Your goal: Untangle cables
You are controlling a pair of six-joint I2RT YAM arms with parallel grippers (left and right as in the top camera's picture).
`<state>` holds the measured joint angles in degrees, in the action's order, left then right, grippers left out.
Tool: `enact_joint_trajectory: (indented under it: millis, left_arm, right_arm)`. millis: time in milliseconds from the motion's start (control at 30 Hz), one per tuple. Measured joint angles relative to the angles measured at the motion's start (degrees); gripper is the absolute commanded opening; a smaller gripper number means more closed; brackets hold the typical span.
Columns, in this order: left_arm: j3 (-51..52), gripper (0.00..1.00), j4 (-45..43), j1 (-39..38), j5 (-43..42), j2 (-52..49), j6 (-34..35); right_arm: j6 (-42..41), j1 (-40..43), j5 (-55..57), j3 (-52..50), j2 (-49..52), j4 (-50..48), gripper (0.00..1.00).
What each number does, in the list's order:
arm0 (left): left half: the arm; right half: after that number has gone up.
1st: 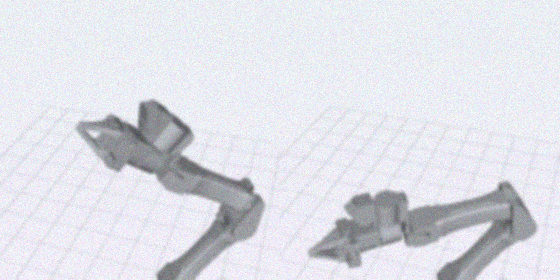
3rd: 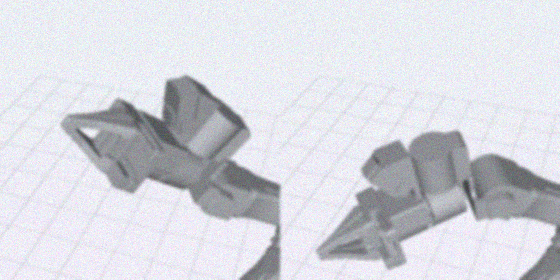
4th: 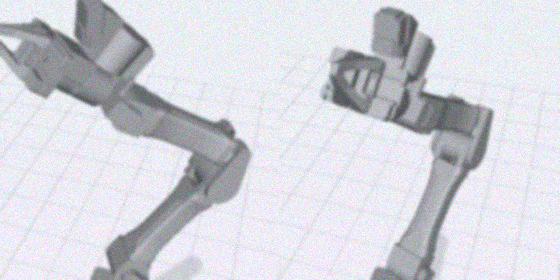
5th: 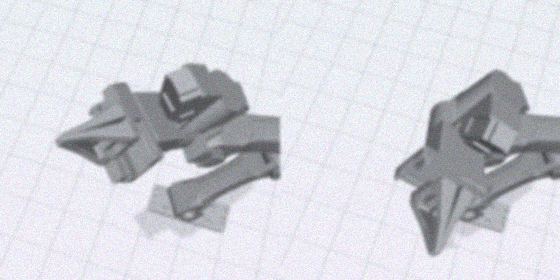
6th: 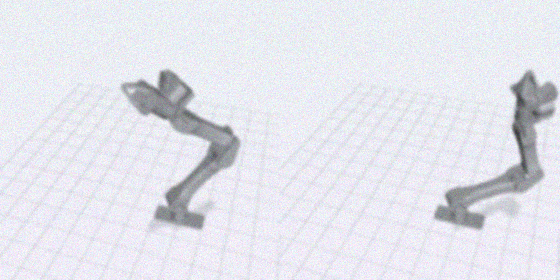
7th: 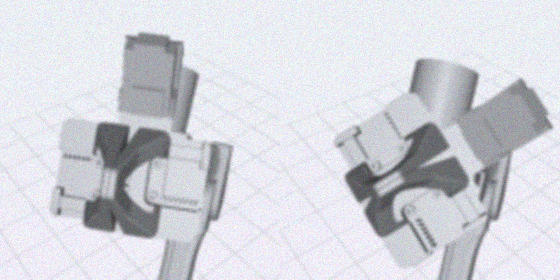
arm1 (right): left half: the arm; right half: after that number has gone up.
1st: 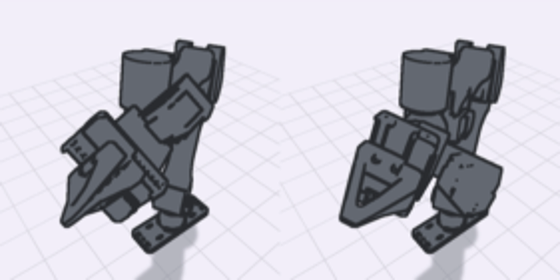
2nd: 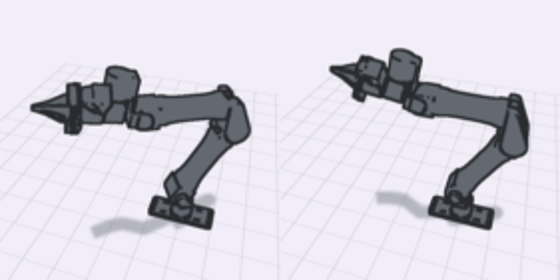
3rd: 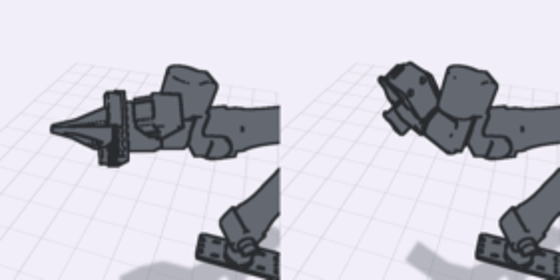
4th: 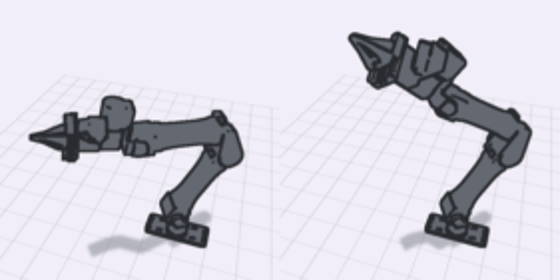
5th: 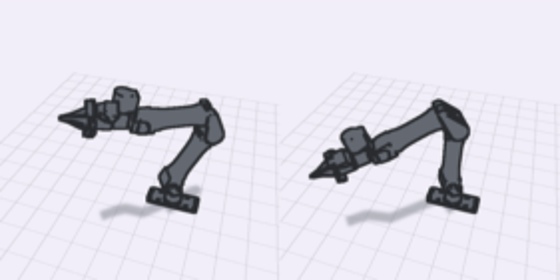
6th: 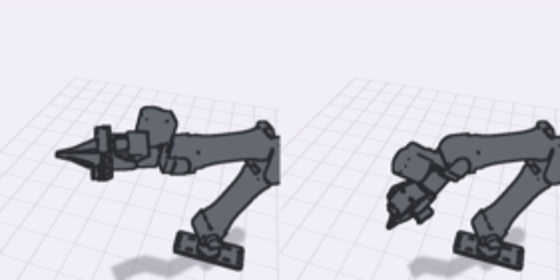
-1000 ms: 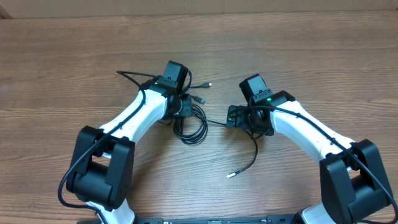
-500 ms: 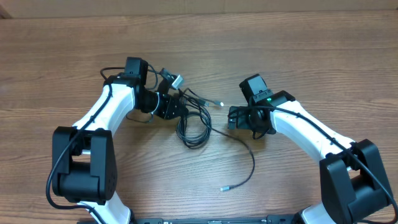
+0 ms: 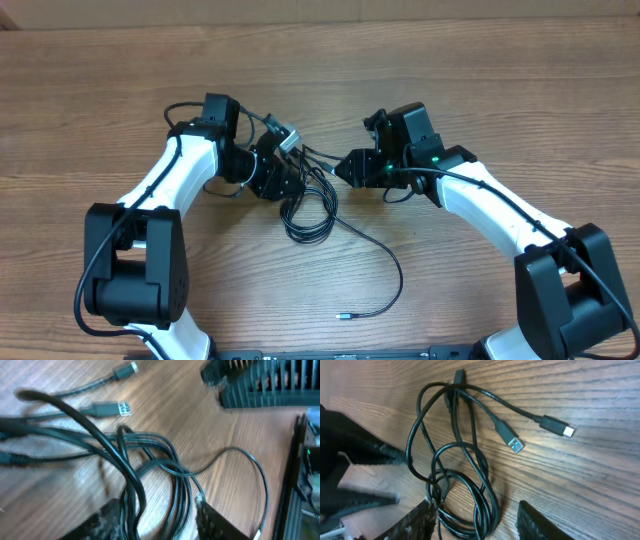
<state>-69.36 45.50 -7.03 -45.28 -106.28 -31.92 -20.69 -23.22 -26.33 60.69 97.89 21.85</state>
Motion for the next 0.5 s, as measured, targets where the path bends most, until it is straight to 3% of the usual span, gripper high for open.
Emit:
enact_joint_trajectory:
  millis: [67, 133, 167, 233, 267, 300, 333, 500]
  left_arm:
    - [0.02, 0.67, 2.36, 0.00, 2.19, 0.00, 2.69]
    - [0.13, 0.86, 4.11, 0.00, 5.97, 0.00, 7.52]
    - [0.44, 0.87, 4.22, 0.00, 7.23, 0.00, 9.11]
    - [2.56, 0.85, 4.00, 0.00, 10.25, 0.00, 12.39]
    - [3.34, 0.67, 3.85, 0.00, 10.69, 0.00, 12.90]
    - [5.29, 0.71, 2.95, 0.00, 11.37, 0.00, 13.70]
    - [6.82, 1.00, 2.27, 0.00, 11.76, 0.00, 14.10]
    - [8.28, 1.00, -2.32, 0.00, 11.52, 0.76, 15.08]
  right_arm:
    - [0.00, 0.00, 0.33, 0.00, 0.00, -0.79, 0.43]
    - [-0.02, -0.02, 0.42, 0.00, 0.00, -0.66, 0.43]
    - [0.00, -0.02, 0.44, 0.00, 0.00, -0.48, 0.43]
    - [-0.04, -0.02, 0.44, -0.02, 0.00, -0.37, 0.47]
    - [-0.02, -0.02, 0.61, -0.09, 0.00, -0.37, 0.47]
    - [0.04, -0.02, 0.79, -0.17, 0.00, -0.42, 0.47]
    - [0.17, -0.02, 0.87, -0.35, 0.00, -0.70, 0.49]
    - [0.20, -0.02, 1.11, -0.39, 2.32, -1.33, 0.50]
